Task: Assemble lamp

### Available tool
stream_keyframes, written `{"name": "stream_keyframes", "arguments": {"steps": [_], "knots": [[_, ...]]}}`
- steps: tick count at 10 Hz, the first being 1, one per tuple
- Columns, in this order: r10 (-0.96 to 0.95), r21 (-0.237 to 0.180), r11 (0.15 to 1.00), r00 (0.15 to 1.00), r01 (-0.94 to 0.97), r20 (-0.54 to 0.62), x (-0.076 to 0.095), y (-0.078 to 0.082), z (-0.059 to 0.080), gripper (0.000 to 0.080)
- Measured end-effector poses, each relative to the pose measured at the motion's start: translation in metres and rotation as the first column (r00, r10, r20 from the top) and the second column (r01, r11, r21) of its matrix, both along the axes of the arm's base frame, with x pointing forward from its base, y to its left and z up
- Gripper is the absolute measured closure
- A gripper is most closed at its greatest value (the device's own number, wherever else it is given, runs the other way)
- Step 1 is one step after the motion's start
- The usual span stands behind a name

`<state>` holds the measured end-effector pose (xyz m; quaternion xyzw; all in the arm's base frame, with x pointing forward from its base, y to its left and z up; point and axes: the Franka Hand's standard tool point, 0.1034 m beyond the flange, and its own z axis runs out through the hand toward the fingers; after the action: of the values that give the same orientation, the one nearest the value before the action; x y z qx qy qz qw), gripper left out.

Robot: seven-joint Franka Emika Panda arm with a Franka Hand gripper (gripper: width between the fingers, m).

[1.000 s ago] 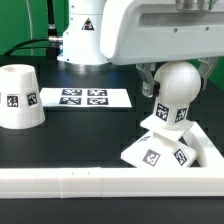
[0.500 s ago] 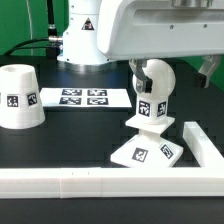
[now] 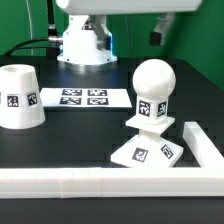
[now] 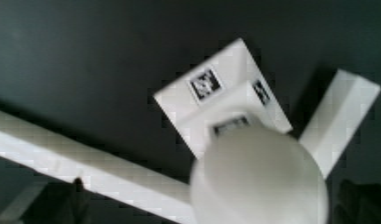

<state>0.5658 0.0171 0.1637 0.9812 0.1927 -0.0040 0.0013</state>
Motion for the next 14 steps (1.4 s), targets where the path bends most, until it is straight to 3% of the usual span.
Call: {"name": "stream_keyframes", "arguments": {"steps": [1,3,7,10,11,14], "knots": [[-0.013,-0.002,1.0,1.0,0.013,-0.012,-0.011,-0.012,-0.005,0.0101],[-0.004,-0.001,1.0,1.0,0.004,-0.009,-0.007,-0.005,-0.005,0.0101],[0.005,-0.001,1.0,1.0,-0.005,-0.012,-0.009,-0.009,-0.007,0.0101],[0.089,-0.005,0.996,0.995,-0.089,-0.034,-0.05,-0.068,-0.008,0.0101],[0.081,-0.005,0.997,0.996,-0.081,-0.039,-0.055,-0.076,-0.009,0.0101],[0.087,-0.005,0.996,0.995,-0.087,-0.042,-0.055,-0.073,-0.01,0.0101]]}}
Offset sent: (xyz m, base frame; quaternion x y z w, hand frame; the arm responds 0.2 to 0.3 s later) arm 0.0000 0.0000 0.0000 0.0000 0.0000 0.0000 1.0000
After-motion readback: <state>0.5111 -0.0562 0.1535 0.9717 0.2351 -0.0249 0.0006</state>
